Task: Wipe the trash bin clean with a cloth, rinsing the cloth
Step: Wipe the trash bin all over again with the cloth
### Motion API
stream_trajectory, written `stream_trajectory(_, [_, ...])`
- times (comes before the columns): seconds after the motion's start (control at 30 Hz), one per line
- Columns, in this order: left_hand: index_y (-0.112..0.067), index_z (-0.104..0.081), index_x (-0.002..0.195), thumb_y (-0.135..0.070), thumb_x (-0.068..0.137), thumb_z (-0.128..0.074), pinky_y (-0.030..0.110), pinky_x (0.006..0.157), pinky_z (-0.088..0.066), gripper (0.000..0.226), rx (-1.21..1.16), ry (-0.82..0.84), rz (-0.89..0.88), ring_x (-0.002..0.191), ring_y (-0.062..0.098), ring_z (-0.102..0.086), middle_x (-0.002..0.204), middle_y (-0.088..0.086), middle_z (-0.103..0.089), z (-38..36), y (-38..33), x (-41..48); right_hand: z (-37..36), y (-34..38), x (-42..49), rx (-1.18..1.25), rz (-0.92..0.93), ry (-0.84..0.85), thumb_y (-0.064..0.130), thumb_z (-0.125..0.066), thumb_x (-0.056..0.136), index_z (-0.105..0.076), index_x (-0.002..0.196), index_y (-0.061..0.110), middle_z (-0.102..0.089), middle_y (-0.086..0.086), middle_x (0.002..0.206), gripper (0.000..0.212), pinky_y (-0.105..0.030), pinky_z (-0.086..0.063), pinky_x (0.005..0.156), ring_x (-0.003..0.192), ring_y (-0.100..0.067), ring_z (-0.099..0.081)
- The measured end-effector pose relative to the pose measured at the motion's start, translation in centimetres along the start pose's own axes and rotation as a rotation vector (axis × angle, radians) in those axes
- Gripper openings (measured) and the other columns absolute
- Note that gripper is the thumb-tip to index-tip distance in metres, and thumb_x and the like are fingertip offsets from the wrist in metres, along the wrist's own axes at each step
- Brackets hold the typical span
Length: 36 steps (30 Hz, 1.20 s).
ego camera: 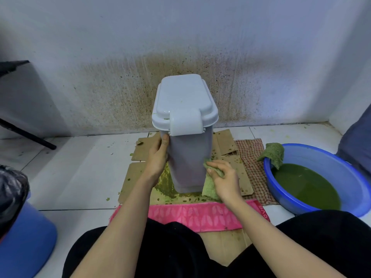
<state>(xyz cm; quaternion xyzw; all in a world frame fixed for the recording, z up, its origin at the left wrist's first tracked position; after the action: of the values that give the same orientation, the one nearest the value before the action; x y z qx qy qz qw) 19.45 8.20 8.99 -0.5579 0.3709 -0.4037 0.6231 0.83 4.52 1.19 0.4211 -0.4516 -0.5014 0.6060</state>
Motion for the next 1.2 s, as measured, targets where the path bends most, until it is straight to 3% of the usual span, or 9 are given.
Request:
stream_trajectory(0.1, [-0.036,-0.056,0.114,-0.042,0.104,-0.043,0.033,0.09,-0.044,0.017,0.049,-0.001,0.015,0.102,0.002,-0.054,0.103,-0.028,-0.055,1.0,-0.8,0.0,2.0,1.2,-0.3,0.082,-0.001,-0.099,0.004,-0.066,0.09,-0.072,0.104,0.018,-0.064,-0.003,0.117,0.021,-0.011,-0.042,0.095,0.106,-0.008,-0.057])
stream_trajectory(0.2, [-0.022,-0.063,0.122,-0.02,0.099,-0.058,0.038,0.097,-0.046,0.024,0.059,-0.182,0.065,0.117,0.02,-0.057,0.118,-0.004,-0.066,3.5,-2.5,0.9,4.9,4.3,0.5,0.238,0.024,-0.257,0.007,-0.065,0.091,-0.069,0.104,0.026,-0.068,0.007,0.108,0.023,-0.029,-0.048,0.1,0.108,-0.01,-0.062])
stream_trajectory(0.33, [-0.012,-0.068,0.116,-0.008,0.095,-0.054,0.033,0.083,-0.049,0.026,0.061,-0.464,-0.047,0.109,0.022,-0.06,0.12,0.008,-0.067,5.5,-8.2,2.7,8.2,11.8,3.5,0.364,0.143,-0.305,0.014,-0.065,0.092,-0.069,0.099,0.032,-0.07,0.01,0.106,0.02,-0.031,-0.051,0.099,0.108,-0.009,-0.064])
stream_trajectory(0.5, [-0.011,-0.063,0.127,-0.021,0.097,-0.052,0.033,0.096,-0.045,0.034,0.51,-0.259,-0.269,0.116,0.022,-0.058,0.126,0.004,-0.064,0.0,-14.9,6.6,5.0,18.9,9.0,-0.079,0.423,-0.215,0.011,-0.058,0.092,-0.07,0.103,0.02,-0.061,0.011,0.104,0.018,-0.036,-0.045,0.097,0.114,-0.025,-0.055])
stream_trajectory(0.6, [-0.003,-0.038,0.149,-0.033,0.105,-0.041,0.037,0.103,-0.039,0.053,0.835,-0.064,-0.08,0.132,0.033,-0.047,0.15,0.016,-0.045,-2.4,-14.1,9.9,0.7,17.1,12.8,-0.363,0.255,0.029,0.03,-0.042,0.101,-0.061,0.123,0.016,-0.059,-0.003,0.128,0.032,-0.046,-0.04,0.103,0.125,-0.032,-0.047])
stream_trajectory(0.7, [-0.01,-0.014,0.158,-0.047,0.104,-0.028,0.043,0.114,-0.028,0.067,0.934,0.001,0.08,0.144,0.038,-0.029,0.162,0.019,-0.02,-2.4,-11.3,12.2,-0.6,14.4,16.1,-0.261,0.037,0.194,0.051,-0.027,0.093,-0.051,0.138,0.02,-0.053,-0.007,0.141,0.059,-0.051,-0.036,0.109,0.129,-0.032,-0.047])
stream_trajectory(0.87, [-0.013,-0.021,0.155,-0.052,0.097,-0.019,0.052,0.11,-0.033,0.07,1.018,-0.043,0.013,0.136,0.043,-0.038,0.16,0.021,-0.024,-2.0,-9.7,13.5,-0.8,12.4,21.7,0.046,-0.15,0.256,0.035,-0.034,0.102,-0.062,0.095,0.023,-0.063,-0.004,0.101,0.031,-0.036,-0.044,0.083,0.094,-0.024,-0.056])
stream_trajectory(1.07, [-0.02,-0.022,0.156,-0.051,0.102,-0.027,0.049,0.112,-0.032,0.063,0.958,-0.092,-0.003,0.138,0.039,-0.038,0.157,0.016,-0.031,-1.9,-9.5,13.4,-2.9,12.6,27.0,0.142,-0.178,0.19,0.033,-0.042,0.099,-0.041,0.145,0.014,-0.054,-0.01,0.135,0.05,-0.043,-0.045,0.101,0.119,-0.027,-0.054])
stream_trajectory(1.2, [-0.02,-0.022,0.158,-0.052,0.102,-0.035,0.042,0.114,-0.026,0.065,0.868,-0.075,-0.009,0.144,0.032,-0.032,0.161,0.011,-0.028,-1.6,-10.1,12.6,-2.4,12.2,26.1,0.202,-0.188,0.122,0.024,-0.05,0.1,-0.059,0.088,0.004,-0.061,-0.013,0.087,0.025,-0.031,-0.041,0.068,0.077,-0.023,-0.056])
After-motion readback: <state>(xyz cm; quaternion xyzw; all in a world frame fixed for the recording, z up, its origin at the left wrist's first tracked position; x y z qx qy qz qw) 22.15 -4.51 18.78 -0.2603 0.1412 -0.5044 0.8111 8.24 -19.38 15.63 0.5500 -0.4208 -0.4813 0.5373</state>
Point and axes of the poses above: each hand's wrist, its own x-axis towards the middle knuckle, its own z-axis out of the back of the hand, y = z × x, the point moved 3 cm from there along x, towards the middle knuckle
